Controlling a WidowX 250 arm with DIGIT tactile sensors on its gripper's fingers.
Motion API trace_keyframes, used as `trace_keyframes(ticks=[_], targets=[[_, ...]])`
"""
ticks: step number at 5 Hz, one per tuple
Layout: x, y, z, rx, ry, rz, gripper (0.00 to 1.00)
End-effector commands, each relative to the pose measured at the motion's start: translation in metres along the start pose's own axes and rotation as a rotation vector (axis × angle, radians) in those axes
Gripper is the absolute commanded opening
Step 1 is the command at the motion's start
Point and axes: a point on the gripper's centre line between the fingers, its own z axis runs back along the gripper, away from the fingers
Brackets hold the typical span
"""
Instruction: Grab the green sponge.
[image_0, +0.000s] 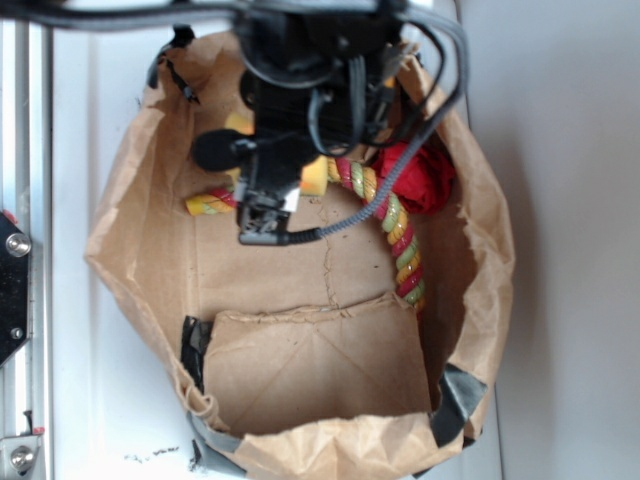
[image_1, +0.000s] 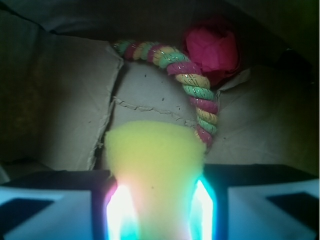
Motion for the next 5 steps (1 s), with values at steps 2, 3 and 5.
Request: trace_keyframes(ticks=[2, 3, 5], targets=[[0.030, -0.032, 0.049, 0.116, -0.045, 0.011, 0.00], [0.033, -0.053, 0.055, 0.119, -0.013, -0.022, 0.00], [0.031, -0.075, 0.063, 0.169, -0.009, -0.066, 0.00]])
